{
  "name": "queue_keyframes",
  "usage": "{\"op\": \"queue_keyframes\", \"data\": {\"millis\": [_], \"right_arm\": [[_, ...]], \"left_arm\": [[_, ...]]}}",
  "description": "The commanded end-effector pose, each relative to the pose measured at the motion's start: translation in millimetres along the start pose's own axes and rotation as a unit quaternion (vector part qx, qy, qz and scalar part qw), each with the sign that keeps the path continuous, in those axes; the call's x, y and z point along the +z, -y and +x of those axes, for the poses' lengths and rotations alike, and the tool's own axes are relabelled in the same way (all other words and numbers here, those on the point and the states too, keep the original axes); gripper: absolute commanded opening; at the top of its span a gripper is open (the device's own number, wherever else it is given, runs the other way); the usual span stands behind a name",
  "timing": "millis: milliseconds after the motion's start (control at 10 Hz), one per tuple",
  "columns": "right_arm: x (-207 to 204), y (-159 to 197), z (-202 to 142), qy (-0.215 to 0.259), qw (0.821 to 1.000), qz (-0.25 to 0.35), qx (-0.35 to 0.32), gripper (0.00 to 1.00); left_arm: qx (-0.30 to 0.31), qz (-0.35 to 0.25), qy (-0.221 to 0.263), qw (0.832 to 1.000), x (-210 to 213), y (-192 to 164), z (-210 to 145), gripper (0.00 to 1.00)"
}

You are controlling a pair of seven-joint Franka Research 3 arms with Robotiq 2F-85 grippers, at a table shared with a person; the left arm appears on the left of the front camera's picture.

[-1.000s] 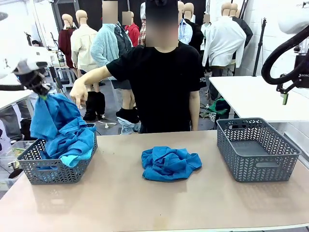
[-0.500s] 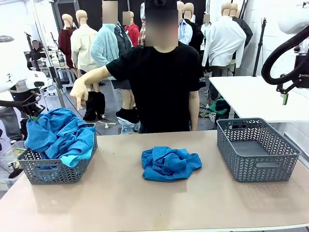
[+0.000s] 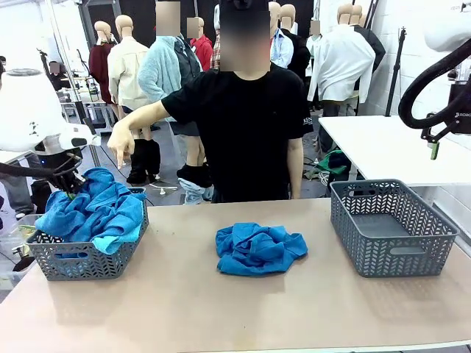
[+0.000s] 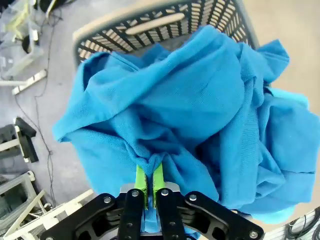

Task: Sort the tops and bottoms.
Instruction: Sort the clothes according to human instructions, then lift clothes from the center of the table with your right hand.

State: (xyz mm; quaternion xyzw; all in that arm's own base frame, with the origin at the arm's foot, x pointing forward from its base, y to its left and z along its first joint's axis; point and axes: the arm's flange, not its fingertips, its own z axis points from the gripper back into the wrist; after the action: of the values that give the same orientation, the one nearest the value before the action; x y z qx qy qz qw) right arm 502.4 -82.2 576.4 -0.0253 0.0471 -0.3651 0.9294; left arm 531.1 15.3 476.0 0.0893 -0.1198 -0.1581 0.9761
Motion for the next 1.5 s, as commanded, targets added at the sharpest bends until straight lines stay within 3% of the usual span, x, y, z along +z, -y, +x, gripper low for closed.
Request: {"op": "queue_keyframes", "data": {"millis": [0, 100, 200, 600, 700, 1400], "right_arm": [[1.7, 0.5, 0.8, 0.003, 1.000, -0.008, 0.002, 1.00], [1.7, 0.5, 0.8, 0.003, 1.000, -0.008, 0.002, 1.00], [1.7, 0.5, 0.8, 0.003, 1.000, -0.008, 0.002, 1.00], [1.7, 0.5, 0.8, 0.003, 1.000, -0.008, 0.002, 1.00], [1.7, 0.5, 0.8, 0.003, 1.000, -0.008, 0.002, 1.00], [1.7, 0.5, 0.8, 0.003, 1.000, -0.008, 0.002, 1.00]], "left_arm": [[-0.001, -0.016, -0.019, 1.000, -3.2, -2.4, -6.4, 0.00], [-0.004, -0.016, -0.013, 1.000, 3.0, -0.4, -8.6, 0.00], [-0.007, -0.010, -0.001, 1.000, 11.2, 1.9, -10.7, 0.11], [-0.013, -0.001, 0.014, 1.000, 33.0, 4.7, -16.8, 0.91], [-0.010, 0.002, 0.022, 1.000, 40.2, 3.1, -17.4, 1.00], [-0.015, -0.013, 0.055, 0.998, 70.4, 2.3, -20.8, 1.00]]}}
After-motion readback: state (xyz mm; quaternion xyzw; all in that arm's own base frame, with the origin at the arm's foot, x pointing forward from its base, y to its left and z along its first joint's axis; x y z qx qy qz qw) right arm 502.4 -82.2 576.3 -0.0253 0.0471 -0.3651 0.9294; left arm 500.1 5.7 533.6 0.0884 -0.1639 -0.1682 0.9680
